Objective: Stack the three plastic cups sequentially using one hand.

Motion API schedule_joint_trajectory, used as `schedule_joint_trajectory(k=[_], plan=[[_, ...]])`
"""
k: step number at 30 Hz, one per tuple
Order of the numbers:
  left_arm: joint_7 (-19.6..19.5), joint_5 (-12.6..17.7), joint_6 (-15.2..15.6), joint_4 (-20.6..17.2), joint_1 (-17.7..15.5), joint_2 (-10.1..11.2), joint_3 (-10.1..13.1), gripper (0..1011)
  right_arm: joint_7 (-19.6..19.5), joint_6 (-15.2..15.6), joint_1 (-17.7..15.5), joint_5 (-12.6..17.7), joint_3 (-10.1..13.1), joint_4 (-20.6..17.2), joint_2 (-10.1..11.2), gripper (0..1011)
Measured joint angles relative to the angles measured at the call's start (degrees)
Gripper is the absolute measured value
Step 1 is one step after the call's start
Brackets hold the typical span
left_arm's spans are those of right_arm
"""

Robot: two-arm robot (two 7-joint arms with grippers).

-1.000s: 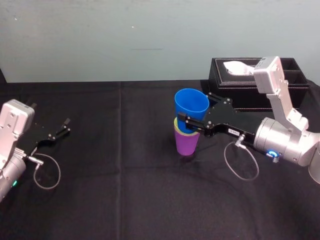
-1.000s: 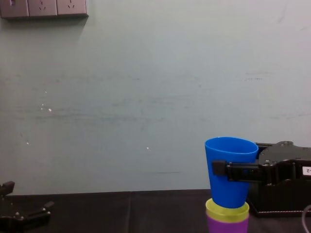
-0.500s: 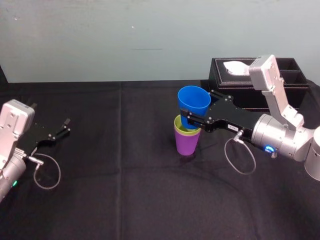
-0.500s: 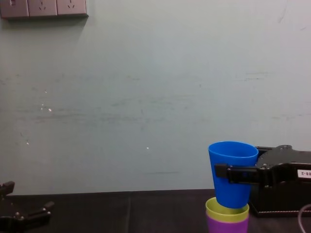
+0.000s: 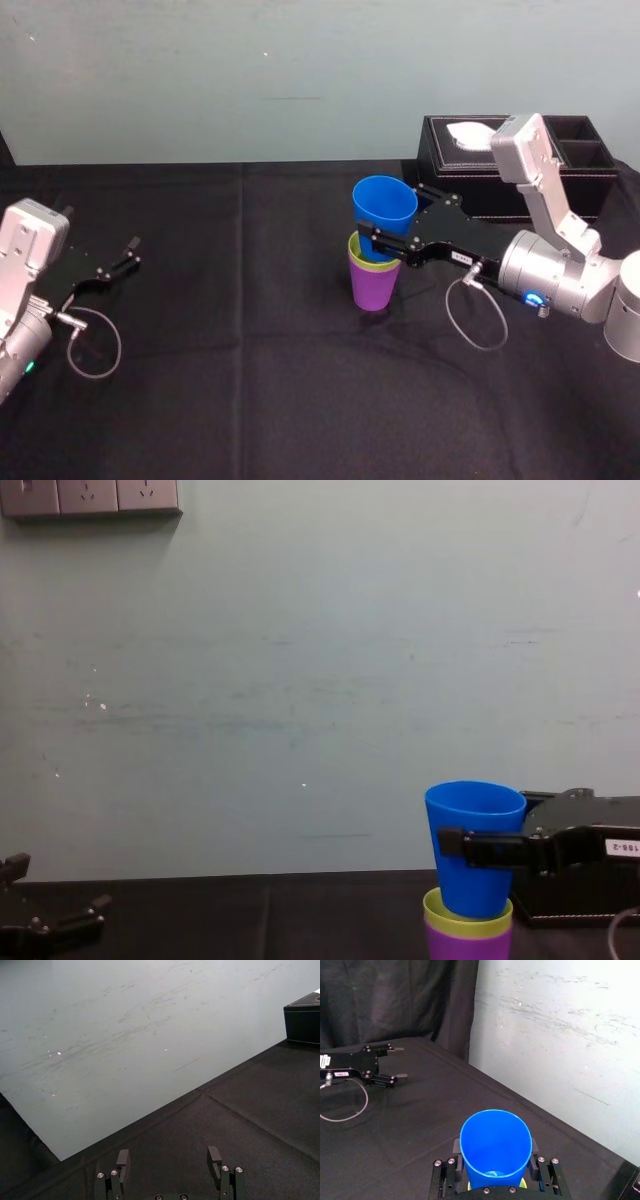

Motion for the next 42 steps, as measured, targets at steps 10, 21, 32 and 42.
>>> schedule_joint_trajectory(k=[10,21,32,42], plan=[[0.00,0.00,0.00,0.00,0.00,0.00,0.00,1010,0.39,-0.39,0.46,-0.48,-0.33,1.65,-0.79,732],[0.00,0.00,0.00,0.00,0.00,0.00,0.00,1010,1.04,-1.02,0.72,-0.73,-0.54,3.12,-1.30,732],[0.00,0.00,0.00,0.00,0.00,0.00,0.00,1010,1.30,-1.33,0.71,-0.81,-0.68,4.48,-1.70,732],[0.00,0.00,0.00,0.00,0.00,0.00,0.00,1010,1.34,-1.33,0.68,-0.80,-0.67,4.35,-1.67,735]])
